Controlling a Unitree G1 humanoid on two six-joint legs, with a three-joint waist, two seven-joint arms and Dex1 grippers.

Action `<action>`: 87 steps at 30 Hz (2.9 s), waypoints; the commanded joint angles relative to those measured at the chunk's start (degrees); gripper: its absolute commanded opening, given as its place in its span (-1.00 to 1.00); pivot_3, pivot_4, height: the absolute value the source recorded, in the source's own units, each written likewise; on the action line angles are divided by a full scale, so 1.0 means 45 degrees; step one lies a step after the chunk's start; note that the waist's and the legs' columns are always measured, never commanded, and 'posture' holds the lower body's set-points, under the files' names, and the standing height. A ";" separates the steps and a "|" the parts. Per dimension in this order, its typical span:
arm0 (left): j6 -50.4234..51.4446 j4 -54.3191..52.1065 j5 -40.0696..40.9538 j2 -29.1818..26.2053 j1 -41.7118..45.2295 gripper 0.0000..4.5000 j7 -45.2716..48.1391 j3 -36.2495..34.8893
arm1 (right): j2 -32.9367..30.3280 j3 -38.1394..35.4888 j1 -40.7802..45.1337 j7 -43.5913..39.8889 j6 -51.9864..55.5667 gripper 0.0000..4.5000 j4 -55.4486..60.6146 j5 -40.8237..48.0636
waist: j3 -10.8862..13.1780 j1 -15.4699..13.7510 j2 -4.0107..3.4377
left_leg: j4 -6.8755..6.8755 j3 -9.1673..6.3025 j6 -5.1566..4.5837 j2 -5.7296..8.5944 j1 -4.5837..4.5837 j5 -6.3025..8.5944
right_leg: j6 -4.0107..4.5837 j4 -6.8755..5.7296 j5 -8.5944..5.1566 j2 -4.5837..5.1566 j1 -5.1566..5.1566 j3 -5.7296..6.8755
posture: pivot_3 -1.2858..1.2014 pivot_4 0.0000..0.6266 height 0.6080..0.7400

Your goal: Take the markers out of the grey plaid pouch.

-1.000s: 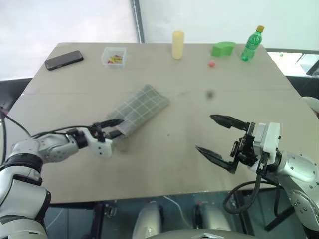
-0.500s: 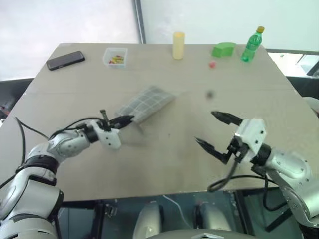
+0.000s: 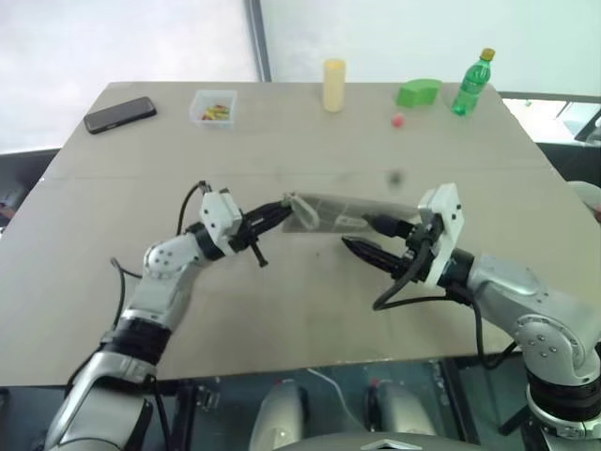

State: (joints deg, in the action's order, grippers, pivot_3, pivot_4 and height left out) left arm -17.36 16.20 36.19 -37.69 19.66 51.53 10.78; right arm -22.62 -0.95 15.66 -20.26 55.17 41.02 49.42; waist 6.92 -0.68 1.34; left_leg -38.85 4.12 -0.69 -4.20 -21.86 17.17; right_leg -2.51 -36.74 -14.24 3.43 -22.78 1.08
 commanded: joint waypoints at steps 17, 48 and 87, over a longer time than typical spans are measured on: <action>-0.0065 -0.1064 -0.2826 0.2318 -0.1571 -1.00 -0.0213 -0.1777 | 0.0777 0.1179 0.3455 0.2376 0.3108 0.44 -0.2210 0.2235 | -0.0008 -0.0017 0.0010 | -0.0001 0.0013 -0.0017 0.0006 0.0014 0.0009 | 0.0003 0.0023 0.0000 0.0002 0.0003 -0.0020 | 0.03 -0.52 1.00; 0.0364 -0.1722 -0.3510 0.2961 -0.2301 -1.00 -0.0559 -0.2626 | -0.0771 -0.1047 0.4215 0.2257 0.2834 -0.99 -0.3756 -0.1149 | 0.0000 0.0002 -0.0003 | 0.0004 0.0004 -0.0070 0.0007 -0.0017 0.0040 | 0.0003 0.0078 0.0000 0.0016 -0.0004 -0.0001 | 0.03 -0.52 1.00; -0.0755 -0.1703 -0.4315 0.3065 -0.1701 -1.00 -0.0040 -0.2296 | -0.1517 -0.0061 0.2615 0.1163 0.1035 -0.97 -0.1062 -0.0699 | 0.0012 -0.0009 -0.0022 | 0.0100 0.0006 -0.0075 -0.0006 -0.0001 0.0042 | 0.0003 0.0150 0.0000 -0.0021 -0.0018 -0.0022 | 0.03 -0.52 1.00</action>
State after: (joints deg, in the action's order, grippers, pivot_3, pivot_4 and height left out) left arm -19.65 9.31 17.11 -24.03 11.46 51.35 0.52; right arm -30.48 -4.63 25.70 -16.76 61.06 38.14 49.74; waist 6.98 -0.72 1.24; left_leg -38.41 4.16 -1.01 -4.22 -21.89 17.35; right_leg -2.50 -36.04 -14.24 3.35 -22.87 0.98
